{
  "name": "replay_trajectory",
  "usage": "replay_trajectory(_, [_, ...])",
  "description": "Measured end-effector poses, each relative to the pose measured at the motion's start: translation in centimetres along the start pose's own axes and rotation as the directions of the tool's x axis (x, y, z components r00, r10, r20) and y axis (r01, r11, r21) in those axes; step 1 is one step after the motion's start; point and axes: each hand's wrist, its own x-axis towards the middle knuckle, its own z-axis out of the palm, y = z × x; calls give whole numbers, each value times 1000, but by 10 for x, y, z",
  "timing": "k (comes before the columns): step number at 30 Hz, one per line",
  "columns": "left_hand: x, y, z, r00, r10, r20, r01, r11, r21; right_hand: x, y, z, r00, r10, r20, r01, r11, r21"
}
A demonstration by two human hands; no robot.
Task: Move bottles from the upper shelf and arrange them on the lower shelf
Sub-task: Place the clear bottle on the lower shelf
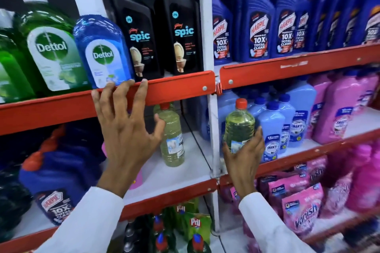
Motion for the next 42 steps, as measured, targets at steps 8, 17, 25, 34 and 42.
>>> replay_trajectory(8, [1,0,-4,997,11,72,-14,999,31,15,19,13,990,100,102,-112,986,121])
replay_trajectory(17, [1,-6,-11,992,27,120,-38,995,90,-4,0,-27,999,13,53,-34,903,428])
replay_trajectory(25, [5,-20,-17,996,26,84,-31,998,58,-44,-75,-63,980,-167,109,82,836,542])
replay_trajectory(34, [11,-33,-23,985,103,141,-114,991,73,-72,-96,13,923,-213,319,8,842,540])
replay_trajectory(42, [9,-30,-23,982,96,160,-107,992,62,-71,-80,62,900,-195,389,15,908,420])
